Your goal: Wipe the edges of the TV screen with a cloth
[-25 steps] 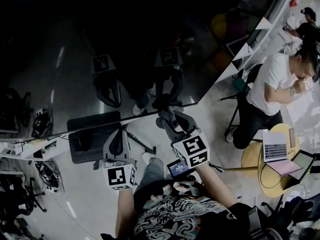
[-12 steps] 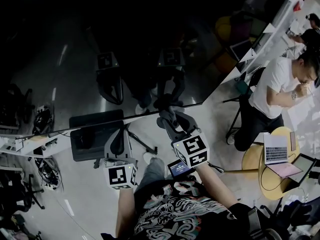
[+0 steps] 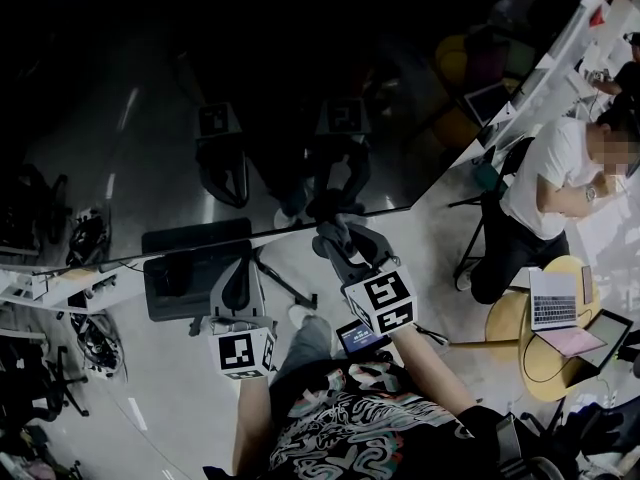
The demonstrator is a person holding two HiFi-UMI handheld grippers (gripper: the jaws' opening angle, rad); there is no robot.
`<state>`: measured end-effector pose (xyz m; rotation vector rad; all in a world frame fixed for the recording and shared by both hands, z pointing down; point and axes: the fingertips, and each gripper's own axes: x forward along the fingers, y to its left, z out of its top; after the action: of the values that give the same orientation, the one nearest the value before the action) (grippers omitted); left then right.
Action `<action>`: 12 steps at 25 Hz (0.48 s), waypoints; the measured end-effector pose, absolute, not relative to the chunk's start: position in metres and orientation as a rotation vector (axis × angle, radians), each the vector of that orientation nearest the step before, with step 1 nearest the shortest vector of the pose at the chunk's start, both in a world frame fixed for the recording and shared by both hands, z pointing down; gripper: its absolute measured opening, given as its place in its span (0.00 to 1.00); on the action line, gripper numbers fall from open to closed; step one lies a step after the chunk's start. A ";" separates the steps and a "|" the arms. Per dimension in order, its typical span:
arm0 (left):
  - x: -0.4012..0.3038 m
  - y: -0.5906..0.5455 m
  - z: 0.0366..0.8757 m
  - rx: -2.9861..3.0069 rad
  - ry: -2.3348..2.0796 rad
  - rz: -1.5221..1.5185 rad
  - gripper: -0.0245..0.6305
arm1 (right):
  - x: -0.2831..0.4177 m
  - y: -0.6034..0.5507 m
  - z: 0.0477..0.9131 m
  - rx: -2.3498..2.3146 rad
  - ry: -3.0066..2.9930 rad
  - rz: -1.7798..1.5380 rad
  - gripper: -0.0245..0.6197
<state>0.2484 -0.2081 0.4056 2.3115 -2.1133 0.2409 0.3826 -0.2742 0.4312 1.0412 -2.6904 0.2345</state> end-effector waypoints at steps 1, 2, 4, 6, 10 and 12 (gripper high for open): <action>0.247 -0.207 0.406 2.310 -2.114 0.241 0.07 | 0.381 -0.274 0.431 1.038 -2.691 0.235 0.26; 0.244 -0.207 0.406 2.309 -2.116 0.241 0.07 | 0.378 -0.273 0.432 1.036 -2.692 0.237 0.26; 0.239 -0.206 0.406 2.302 -2.119 0.239 0.07 | 0.373 -0.272 0.432 1.029 -2.695 0.238 0.26; 0.233 -0.205 0.408 2.291 -2.124 0.236 0.07 | 0.367 -0.272 0.432 1.020 -2.698 0.235 0.26; 0.224 -0.205 0.409 2.277 -2.133 0.234 0.07 | 0.357 -0.272 0.434 1.003 -2.697 0.238 0.26; 0.221 -0.207 0.410 2.275 -2.133 0.235 0.07 | 0.353 -0.273 0.434 0.994 -2.698 0.240 0.26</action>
<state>0.2207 -0.2065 0.4098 2.2747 -2.1325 0.2350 0.3526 -0.2729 0.4345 0.9943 -2.6976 0.2396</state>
